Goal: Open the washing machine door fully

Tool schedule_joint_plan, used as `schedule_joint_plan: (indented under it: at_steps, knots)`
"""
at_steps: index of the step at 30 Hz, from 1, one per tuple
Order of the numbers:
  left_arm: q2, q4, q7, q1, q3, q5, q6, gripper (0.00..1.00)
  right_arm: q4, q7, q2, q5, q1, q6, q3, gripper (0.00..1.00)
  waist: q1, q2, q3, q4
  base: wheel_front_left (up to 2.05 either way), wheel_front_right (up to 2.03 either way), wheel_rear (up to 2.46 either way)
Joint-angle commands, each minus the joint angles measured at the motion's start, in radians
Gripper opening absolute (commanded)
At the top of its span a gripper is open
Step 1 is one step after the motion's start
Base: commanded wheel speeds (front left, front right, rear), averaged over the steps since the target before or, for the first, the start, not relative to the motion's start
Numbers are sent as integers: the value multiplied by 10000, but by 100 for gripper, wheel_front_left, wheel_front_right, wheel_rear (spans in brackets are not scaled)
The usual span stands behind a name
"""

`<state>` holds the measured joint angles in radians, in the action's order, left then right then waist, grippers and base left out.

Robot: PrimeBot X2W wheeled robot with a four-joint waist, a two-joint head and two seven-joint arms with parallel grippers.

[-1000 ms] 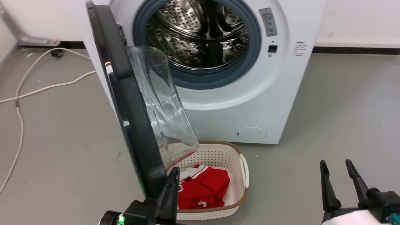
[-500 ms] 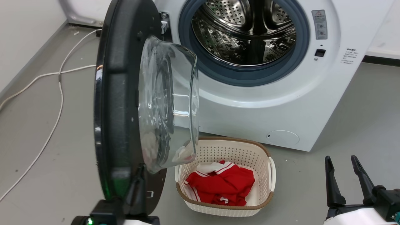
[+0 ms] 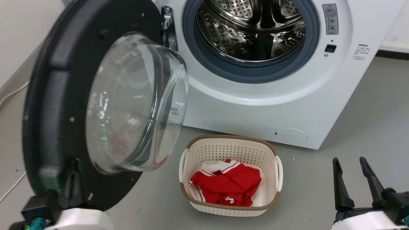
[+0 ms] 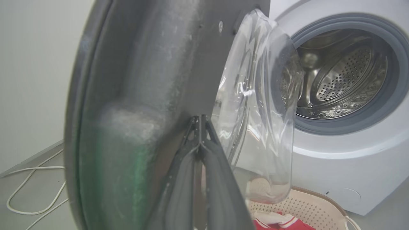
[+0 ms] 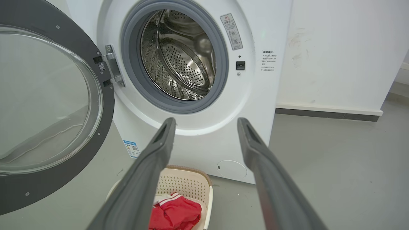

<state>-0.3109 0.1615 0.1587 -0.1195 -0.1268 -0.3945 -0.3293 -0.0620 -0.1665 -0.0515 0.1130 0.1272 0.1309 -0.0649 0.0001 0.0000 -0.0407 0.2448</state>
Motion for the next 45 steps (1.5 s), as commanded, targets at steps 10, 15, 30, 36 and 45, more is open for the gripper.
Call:
schedule_joint_plan:
  at_steps: [10,15,30,36,45]
  knots:
    - [-621,-1030,518,721,1289,-599,120,0,-258,152,25,-207,-285,-3,-96,100,-1,0,-477,-69,0,0,0]
    - [-964,-1720,674,872,2047,-1032,315,0,-280,190,25,-214,-365,-5,-63,100,-1,0,-664,-152,0,0,0]
    - [-1587,-3289,1007,1606,3428,-1616,853,0,-338,257,27,-346,-701,-3,-93,100,-1,0,-1224,-241,0,0,0]
    - [-1390,-3415,1059,1591,3457,-1423,879,0,-194,207,27,-305,-674,-5,-55,100,-1,0,-1117,-317,0,0,0]
    - [-635,-2637,1084,782,3210,-1012,830,0,86,81,27,-77,-485,-5,-17,100,-1,0,-545,-382,0,0,0]
